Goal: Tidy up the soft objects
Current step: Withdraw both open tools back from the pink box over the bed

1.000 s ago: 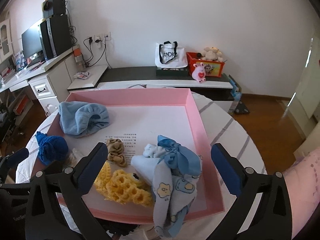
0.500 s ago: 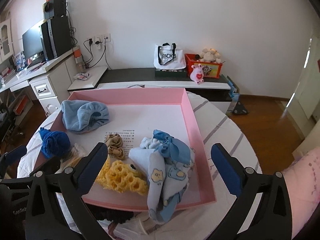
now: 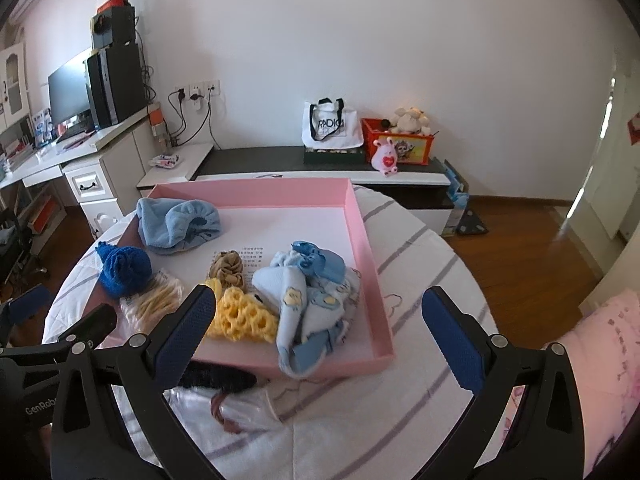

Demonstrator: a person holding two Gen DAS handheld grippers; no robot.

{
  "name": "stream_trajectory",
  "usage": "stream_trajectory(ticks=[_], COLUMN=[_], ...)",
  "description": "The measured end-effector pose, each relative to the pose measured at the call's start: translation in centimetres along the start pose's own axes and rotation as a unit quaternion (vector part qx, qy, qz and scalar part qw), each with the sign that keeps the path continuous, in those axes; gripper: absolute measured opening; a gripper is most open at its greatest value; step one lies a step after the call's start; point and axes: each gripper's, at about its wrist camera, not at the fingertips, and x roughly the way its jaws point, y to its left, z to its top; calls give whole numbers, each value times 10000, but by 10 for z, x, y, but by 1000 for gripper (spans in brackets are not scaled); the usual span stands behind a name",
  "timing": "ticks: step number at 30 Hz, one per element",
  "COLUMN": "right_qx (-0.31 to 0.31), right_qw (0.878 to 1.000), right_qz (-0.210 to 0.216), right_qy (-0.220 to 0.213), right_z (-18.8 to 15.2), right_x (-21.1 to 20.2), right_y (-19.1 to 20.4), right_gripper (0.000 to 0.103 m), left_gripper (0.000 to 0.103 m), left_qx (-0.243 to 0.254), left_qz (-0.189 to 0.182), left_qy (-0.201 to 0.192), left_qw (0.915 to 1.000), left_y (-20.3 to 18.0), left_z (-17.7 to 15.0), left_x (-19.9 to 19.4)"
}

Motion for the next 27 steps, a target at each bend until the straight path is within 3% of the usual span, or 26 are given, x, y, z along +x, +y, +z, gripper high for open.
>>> stream_trajectory(ticks=[27], right_qx=[-200], right_qw=[9978], right_qz=[-14], right_qy=[-636], right_z=[-52], right_x=[-123], right_y=[-13], right_gripper=[103], left_gripper=[103], left_qx=[119], left_qz=[102], left_qy=[-819], left_qw=[9965], left_y=[-20], left_z=[-81], left_x=[-141])
